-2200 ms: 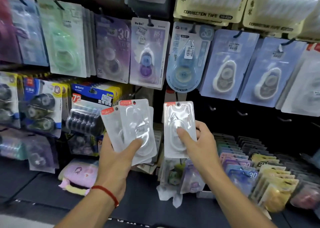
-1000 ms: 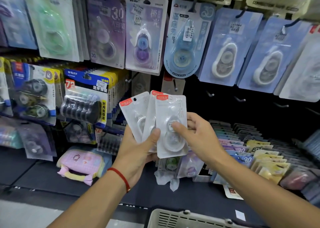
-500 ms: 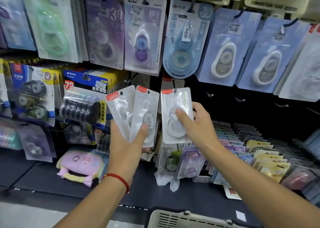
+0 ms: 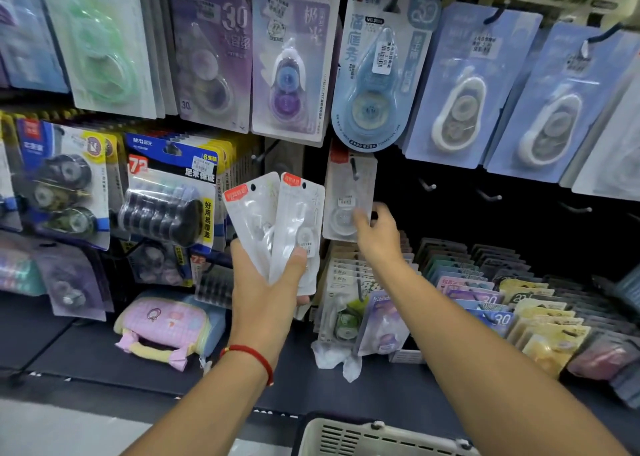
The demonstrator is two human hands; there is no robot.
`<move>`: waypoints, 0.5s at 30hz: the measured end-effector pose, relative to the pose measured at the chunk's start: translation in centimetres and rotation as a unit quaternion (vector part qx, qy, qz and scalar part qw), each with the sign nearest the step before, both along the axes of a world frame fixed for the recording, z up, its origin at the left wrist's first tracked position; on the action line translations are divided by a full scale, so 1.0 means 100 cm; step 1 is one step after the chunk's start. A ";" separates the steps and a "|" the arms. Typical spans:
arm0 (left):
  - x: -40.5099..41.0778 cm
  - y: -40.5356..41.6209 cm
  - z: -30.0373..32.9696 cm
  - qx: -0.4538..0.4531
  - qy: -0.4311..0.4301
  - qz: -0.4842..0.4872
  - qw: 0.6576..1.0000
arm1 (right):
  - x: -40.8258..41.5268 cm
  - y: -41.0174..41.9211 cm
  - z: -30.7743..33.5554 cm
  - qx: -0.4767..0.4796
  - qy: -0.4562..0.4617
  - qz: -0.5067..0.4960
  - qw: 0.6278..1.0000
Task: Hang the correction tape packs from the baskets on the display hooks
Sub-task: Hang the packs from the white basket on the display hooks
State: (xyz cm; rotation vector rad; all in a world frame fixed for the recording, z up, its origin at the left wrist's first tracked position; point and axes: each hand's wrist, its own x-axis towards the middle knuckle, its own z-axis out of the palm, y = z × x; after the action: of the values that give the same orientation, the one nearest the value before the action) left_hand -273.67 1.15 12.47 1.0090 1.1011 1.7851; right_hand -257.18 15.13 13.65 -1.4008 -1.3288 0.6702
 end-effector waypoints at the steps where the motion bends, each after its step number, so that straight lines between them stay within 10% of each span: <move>1: 0.001 0.000 0.000 -0.001 -0.002 -0.003 1.000 | 0.000 0.008 0.000 -0.020 0.000 -0.006 1.000; 8: -0.002 -0.002 0.001 0.014 -0.026 -0.064 0.998 | 0.012 -0.001 -0.008 -0.115 -0.055 -0.060 0.990; 15: 0.006 -0.009 0.009 0.045 -0.017 -0.153 0.987 | 0.014 -0.098 0.011 -0.006 -0.042 0.238 0.970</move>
State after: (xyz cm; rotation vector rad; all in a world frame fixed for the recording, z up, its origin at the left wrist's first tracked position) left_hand -273.02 0.25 13.39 1.1304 0.8011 1.6057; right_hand -255.74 5.32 14.78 -1.1321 -1.7546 0.9416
